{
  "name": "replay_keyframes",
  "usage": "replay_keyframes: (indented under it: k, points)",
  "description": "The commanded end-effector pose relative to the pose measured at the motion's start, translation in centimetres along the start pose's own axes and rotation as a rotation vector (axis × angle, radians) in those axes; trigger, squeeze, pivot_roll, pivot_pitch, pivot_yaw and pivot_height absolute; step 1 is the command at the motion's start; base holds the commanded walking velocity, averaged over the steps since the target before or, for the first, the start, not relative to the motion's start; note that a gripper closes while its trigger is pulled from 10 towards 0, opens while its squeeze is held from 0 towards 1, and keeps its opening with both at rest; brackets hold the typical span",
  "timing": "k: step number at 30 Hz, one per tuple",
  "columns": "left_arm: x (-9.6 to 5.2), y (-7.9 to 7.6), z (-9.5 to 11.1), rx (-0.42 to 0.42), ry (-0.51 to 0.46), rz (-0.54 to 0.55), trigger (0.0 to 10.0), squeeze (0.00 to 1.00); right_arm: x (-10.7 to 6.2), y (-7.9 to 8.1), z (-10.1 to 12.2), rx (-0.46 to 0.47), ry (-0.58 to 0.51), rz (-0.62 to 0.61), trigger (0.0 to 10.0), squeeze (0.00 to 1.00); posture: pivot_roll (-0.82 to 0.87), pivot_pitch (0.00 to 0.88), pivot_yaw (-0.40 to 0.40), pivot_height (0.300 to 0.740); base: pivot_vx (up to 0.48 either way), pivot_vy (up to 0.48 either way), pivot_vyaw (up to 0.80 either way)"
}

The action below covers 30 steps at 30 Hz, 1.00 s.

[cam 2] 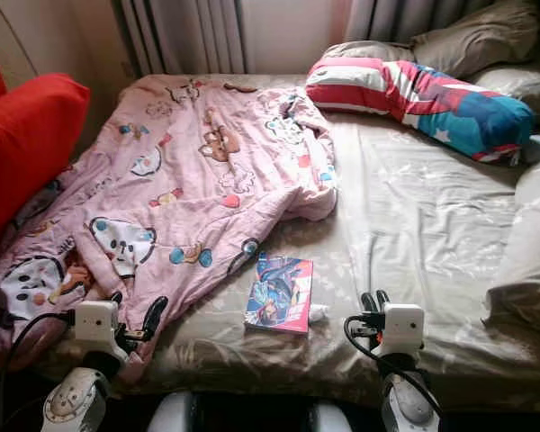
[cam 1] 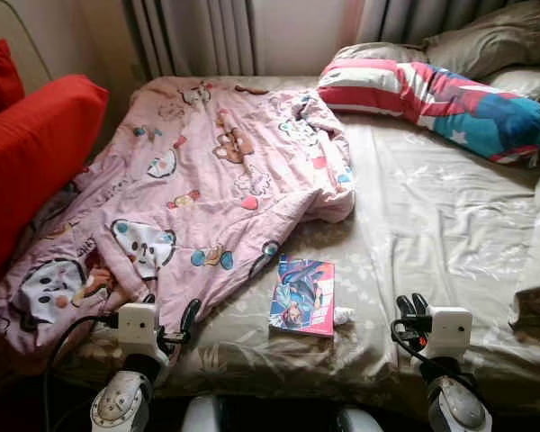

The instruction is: Clean up the room

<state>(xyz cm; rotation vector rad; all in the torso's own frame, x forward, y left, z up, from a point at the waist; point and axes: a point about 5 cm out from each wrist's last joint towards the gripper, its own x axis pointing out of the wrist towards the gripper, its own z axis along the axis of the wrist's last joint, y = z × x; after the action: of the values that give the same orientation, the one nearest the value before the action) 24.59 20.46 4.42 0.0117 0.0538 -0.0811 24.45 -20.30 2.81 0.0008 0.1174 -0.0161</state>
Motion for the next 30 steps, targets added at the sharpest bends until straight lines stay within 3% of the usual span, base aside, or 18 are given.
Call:
replay_keyframes:
  k: [1, 7, 30]
  points:
    - [-0.1, 0.14, 0.1, -0.004, 0.003, 0.003, 10.0, 0.0, 0.0, 0.09, -0.31, 0.006, 0.027, 0.004, 10.0, 0.0, -0.09, 0.054, 0.031, 0.636, 0.0, 0.0, 0.0]
    - [0.01, 0.13, 0.19, -0.006, -0.001, 0.002, 10.0, 0.0, 0.18, 0.09, -0.27, -0.006, 0.028, 0.01, 10.0, 0.0, -0.08, 0.05, 0.029, 0.611, 0.0, 0.0, 0.0]
    - [0.01, 0.24, 0.43, -0.003, -0.01, 0.025, 10.0, 0.0, 0.02, 0.15, -0.37, 0.003, 0.035, 0.014, 10.0, 0.0, -0.07, 0.089, 0.018, 0.611, 0.0, 0.0, 0.0]
